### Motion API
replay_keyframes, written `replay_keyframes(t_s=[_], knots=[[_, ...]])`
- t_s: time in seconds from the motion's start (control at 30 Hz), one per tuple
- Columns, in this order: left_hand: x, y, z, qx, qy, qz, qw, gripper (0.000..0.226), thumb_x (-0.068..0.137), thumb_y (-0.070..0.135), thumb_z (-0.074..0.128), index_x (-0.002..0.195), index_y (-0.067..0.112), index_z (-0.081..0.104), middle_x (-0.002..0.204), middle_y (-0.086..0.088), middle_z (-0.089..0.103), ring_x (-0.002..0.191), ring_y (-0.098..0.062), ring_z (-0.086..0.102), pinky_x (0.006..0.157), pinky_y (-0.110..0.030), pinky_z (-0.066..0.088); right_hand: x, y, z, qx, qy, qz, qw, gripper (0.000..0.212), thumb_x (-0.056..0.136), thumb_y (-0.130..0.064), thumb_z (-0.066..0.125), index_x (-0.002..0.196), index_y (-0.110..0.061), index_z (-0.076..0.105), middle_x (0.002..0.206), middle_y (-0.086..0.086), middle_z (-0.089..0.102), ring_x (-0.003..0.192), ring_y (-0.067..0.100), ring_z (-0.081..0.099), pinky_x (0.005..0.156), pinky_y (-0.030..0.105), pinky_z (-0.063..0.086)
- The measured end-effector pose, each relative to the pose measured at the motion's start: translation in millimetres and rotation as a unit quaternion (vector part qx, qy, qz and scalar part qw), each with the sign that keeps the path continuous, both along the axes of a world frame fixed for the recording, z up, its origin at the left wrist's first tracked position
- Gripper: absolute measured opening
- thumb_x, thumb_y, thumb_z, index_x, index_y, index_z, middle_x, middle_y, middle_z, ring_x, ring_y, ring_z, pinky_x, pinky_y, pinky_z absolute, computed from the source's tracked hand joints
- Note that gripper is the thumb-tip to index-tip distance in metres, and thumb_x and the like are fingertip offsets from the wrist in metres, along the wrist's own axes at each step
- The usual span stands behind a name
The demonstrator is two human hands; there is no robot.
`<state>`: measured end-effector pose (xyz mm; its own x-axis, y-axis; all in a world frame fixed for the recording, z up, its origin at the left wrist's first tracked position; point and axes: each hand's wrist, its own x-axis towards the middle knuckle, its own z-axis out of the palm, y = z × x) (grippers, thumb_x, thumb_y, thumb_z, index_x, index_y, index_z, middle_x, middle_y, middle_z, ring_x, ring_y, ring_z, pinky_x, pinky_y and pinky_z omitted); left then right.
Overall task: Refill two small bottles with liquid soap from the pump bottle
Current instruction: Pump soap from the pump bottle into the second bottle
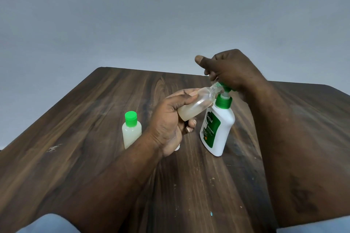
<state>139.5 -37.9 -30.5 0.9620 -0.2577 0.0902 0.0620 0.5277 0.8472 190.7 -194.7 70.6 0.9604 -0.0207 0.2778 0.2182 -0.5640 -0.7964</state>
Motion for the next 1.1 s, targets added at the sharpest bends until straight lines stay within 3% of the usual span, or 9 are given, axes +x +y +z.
replay_keyframes(t_s=[0.13,0.3,0.47,0.67,0.87,1.1], knots=[[0.0,1.0,1.2,-0.006,0.001,0.005,1.000,0.045,0.083,0.028,0.064,0.123,0.008,0.069,0.115,-0.031,0.067,0.047,-0.012,0.048,0.042,-0.022,0.037,1.0,1.4,-3.7,-0.027,0.000,-0.002,1.000,0.043,0.092,-0.052,0.075,0.071,-0.016,0.072,0.062,-0.004,0.068,0.055,0.009,0.057,0.063,0.029,0.048],[0.6,-0.2,0.7,-0.004,0.000,0.006,1.000,0.050,0.080,0.027,0.064,0.124,0.005,0.069,0.111,-0.023,0.068,0.045,-0.012,0.046,0.041,-0.021,0.036,4.3,-1.5,-9.8,-0.024,0.029,0.001,0.999,0.037,0.095,-0.042,0.074,0.069,-0.015,0.073,0.066,-0.001,0.071,0.057,0.015,0.061,0.069,0.035,0.053],[1.1,0.6,-0.2,0.000,0.003,0.010,1.000,0.041,0.089,0.023,0.062,0.125,0.004,0.068,0.112,-0.024,0.067,0.045,-0.011,0.046,0.041,-0.021,0.036,3.5,-1.4,-9.1,-0.022,0.044,0.016,0.999,0.035,0.096,-0.040,0.073,0.071,-0.015,0.074,0.067,-0.001,0.071,0.060,0.015,0.060,0.070,0.034,0.052],[0.4,1.1,0.7,0.003,-0.002,0.002,1.000,0.044,0.081,0.028,0.064,0.120,0.008,0.072,0.110,-0.022,0.069,0.048,-0.012,0.047,0.043,-0.022,0.036,2.8,-4.0,-6.7,-0.007,0.043,0.015,0.999,0.032,0.096,-0.037,0.074,0.075,-0.013,0.074,0.067,0.000,0.071,0.061,0.014,0.060,0.069,0.034,0.052],[-1.5,1.5,2.3,0.011,-0.004,0.004,1.000,0.028,0.097,0.018,0.055,0.118,0.008,0.072,0.107,-0.020,0.069,0.047,-0.012,0.046,0.042,-0.021,0.036,4.0,-3.1,-8.2,-0.005,0.049,0.015,0.999,0.031,0.096,-0.033,0.074,0.072,-0.014,0.073,0.066,0.001,0.070,0.058,0.015,0.059,0.067,0.034,0.052],[-2.0,0.2,2.4,0.013,0.009,0.019,1.000,0.031,0.097,0.016,0.054,0.121,0.004,0.071,0.098,-0.016,0.068,0.046,-0.011,0.044,0.041,-0.020,0.034,5.7,-3.1,-11.1,-0.028,0.075,0.009,0.997,0.029,0.097,-0.023,0.069,0.069,-0.016,0.073,0.064,-0.004,0.071,0.065,0.016,0.062,0.074,0.037,0.053]])
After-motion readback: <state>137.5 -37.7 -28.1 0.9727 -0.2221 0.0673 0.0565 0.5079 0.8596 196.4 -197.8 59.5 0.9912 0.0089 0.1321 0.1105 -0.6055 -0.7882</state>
